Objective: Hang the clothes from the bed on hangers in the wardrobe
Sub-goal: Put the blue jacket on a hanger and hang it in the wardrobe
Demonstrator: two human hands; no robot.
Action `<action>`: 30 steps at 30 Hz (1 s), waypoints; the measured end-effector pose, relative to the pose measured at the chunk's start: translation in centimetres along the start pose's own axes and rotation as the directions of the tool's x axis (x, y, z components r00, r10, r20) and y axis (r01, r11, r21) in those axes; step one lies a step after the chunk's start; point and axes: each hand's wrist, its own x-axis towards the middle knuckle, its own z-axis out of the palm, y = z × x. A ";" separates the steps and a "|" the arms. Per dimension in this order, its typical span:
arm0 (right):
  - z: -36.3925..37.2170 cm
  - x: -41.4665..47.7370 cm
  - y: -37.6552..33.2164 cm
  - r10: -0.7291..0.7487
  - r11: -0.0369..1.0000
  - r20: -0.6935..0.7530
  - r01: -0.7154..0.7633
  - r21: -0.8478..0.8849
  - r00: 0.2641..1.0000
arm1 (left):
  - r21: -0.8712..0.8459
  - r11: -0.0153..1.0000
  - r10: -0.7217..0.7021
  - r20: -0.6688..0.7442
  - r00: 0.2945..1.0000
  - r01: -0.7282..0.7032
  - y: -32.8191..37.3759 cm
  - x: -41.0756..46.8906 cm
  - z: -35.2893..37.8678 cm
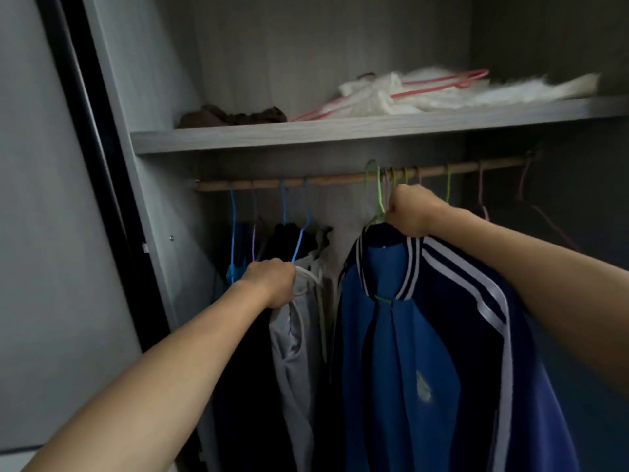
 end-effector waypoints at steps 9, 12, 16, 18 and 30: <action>2.6 7.3 -4.8 0.058 0.998 -0.040 -0.060 -0.033 0.998 | -0.177 0.984 0.005 0.121 0.993 0.016 -2.5 1.0 -0.2; 5.5 8.5 -5.5 0.064 0.998 0.008 -0.064 -0.003 0.998 | -0.375 0.926 0.036 0.160 0.986 0.027 -2.5 1.1 -0.5; 10.0 9.2 -5.0 0.043 0.989 0.093 -0.056 0.139 0.995 | -0.499 0.864 0.066 0.248 0.966 0.069 -2.4 1.5 -1.3; 10.6 9.4 -3.8 0.009 0.978 0.106 -0.031 0.208 0.994 | -0.460 0.883 0.064 0.311 0.948 0.092 -1.8 1.9 -1.8; 8.2 8.9 10.7 -0.037 0.935 -0.205 -0.039 -0.353 0.978 | -0.038 0.998 0.032 -0.304 0.952 -0.045 7.0 6.9 -4.7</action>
